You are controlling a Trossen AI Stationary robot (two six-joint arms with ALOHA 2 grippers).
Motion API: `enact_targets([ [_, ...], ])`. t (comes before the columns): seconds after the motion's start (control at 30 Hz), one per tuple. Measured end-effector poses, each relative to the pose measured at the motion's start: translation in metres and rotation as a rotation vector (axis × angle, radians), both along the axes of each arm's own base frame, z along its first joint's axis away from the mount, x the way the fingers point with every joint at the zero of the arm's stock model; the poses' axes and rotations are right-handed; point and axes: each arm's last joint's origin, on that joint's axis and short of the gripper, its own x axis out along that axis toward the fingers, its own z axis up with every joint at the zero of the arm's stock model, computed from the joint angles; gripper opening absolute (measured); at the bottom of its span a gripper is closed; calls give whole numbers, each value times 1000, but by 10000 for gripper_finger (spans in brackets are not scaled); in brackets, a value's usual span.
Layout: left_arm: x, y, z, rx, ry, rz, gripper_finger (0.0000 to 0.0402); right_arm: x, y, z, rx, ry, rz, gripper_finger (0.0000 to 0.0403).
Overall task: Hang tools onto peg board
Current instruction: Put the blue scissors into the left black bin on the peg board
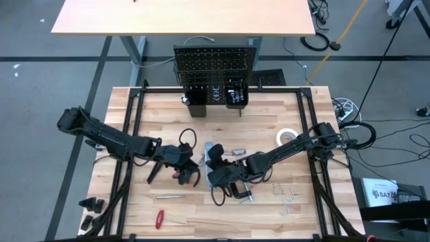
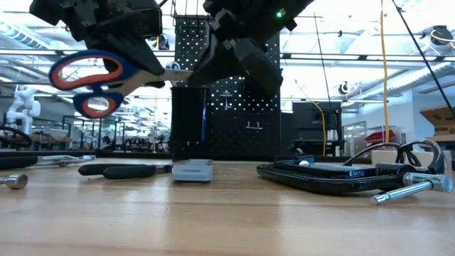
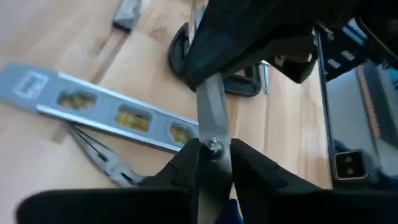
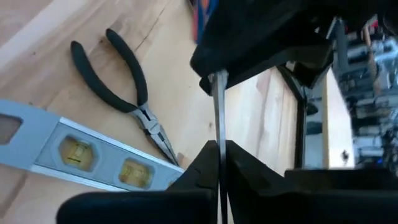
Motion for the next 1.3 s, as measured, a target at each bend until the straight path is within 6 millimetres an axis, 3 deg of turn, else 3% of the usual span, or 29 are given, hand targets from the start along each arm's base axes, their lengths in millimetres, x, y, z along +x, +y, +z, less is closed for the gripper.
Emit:
enact_targets([
  [0.2,-10,9,18,125,-88,-18,117,-9,-3,-3,202,82,-46,2],
  [0.43,-38,9,59,276,-309,-49,120,-15,-9,-1,250,101,-124,2],
  [0.53,-56,6,73,352,-390,-33,120,-24,-14,6,293,41,-140,1],
  [0.7,-84,0,84,459,-503,37,120,-54,-30,17,435,-220,-132,1],
  [0.93,-97,-6,82,588,-848,131,121,-84,-49,21,646,-571,-47,0],
  [1.17,-103,2,42,581,-1076,201,121,-85,-50,41,724,-825,19,0],
  [1.3,-99,3,33,529,-1140,158,121,-85,-52,47,746,-890,48,0],
])
